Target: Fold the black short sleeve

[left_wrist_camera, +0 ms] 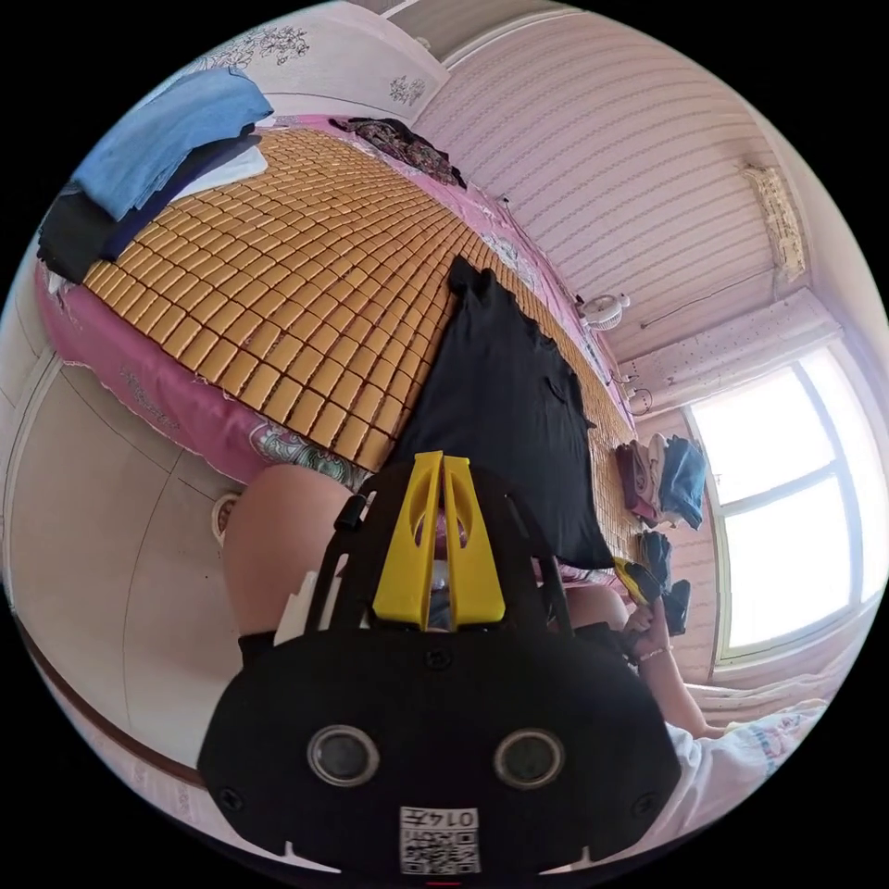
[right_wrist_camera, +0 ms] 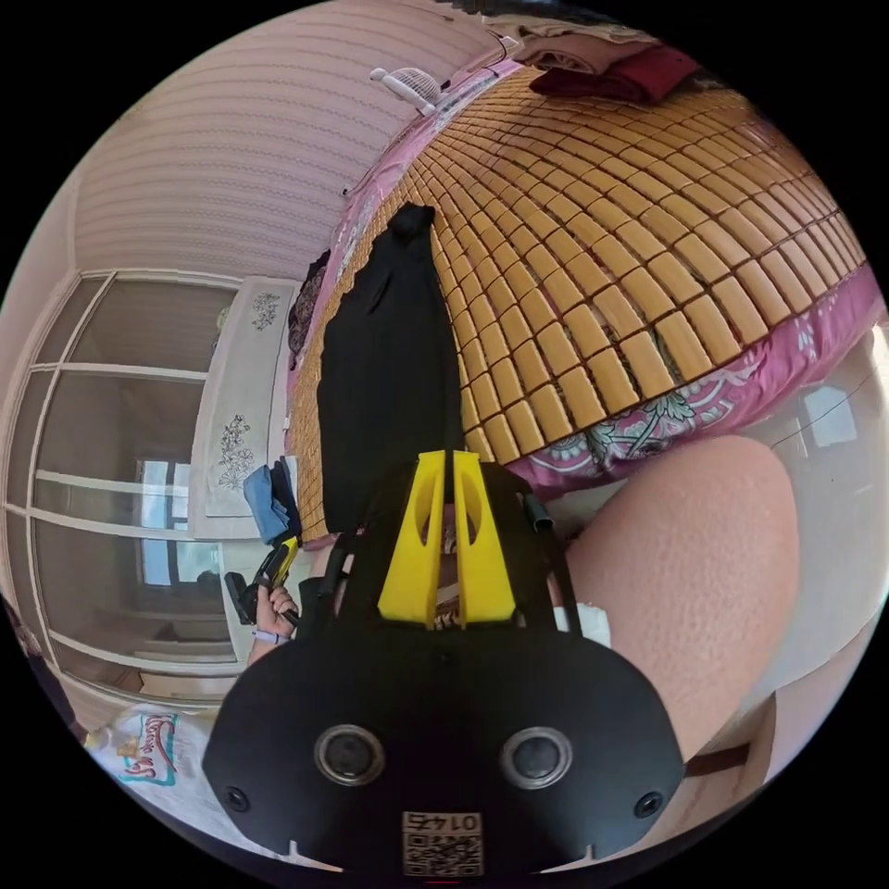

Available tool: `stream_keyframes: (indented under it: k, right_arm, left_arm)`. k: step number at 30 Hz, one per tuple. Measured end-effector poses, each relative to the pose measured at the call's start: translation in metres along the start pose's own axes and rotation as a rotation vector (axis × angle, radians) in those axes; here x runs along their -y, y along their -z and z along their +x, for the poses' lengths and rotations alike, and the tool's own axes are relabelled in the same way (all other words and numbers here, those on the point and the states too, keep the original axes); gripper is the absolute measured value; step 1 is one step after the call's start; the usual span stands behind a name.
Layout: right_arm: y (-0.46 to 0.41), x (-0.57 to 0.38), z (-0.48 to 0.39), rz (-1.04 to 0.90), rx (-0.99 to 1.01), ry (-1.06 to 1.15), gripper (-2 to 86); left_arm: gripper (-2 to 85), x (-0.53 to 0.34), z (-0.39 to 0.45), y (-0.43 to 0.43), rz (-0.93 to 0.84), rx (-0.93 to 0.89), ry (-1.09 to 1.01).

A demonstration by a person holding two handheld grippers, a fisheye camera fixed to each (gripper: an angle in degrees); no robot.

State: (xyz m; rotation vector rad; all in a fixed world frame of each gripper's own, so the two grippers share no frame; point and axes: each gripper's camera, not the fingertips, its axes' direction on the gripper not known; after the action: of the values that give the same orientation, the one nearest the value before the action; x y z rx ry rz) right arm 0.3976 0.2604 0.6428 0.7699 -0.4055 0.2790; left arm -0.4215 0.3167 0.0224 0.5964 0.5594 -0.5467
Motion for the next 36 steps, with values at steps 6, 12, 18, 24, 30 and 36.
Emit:
stream_keyframes:
  k: [6,12,18,24,30,36]
  right_arm:
    - [0.029,-0.017,-0.003,0.218,0.059,0.005,0.1]
    - [0.029,-0.006,-0.021,0.202,0.018,0.066,0.5]
    - [0.009,0.054,-0.051,0.120,-0.049,0.164,1.5]
    - [-0.021,0.126,-0.089,0.052,-0.172,0.282,4.0]
    - [-0.055,0.189,-0.111,0.033,-0.271,0.317,5.8]
    - [-0.067,0.247,-0.119,0.053,-0.217,0.291,6.4]
  left_arm:
    - [-1.0,-0.002,0.045,-0.021,-0.009,0.107,-0.141]
    - [-0.7,0.000,0.104,-0.060,-0.069,0.074,-0.353]
    - [-0.2,0.011,0.175,-0.125,-0.188,0.007,-0.531]
    - [0.6,0.054,0.256,-0.204,-0.253,-0.050,-0.686]
    - [1.7,0.135,0.352,-0.311,-0.305,-0.013,-0.798]
    - [4.5,0.194,0.433,-0.426,-0.411,0.027,-0.839]
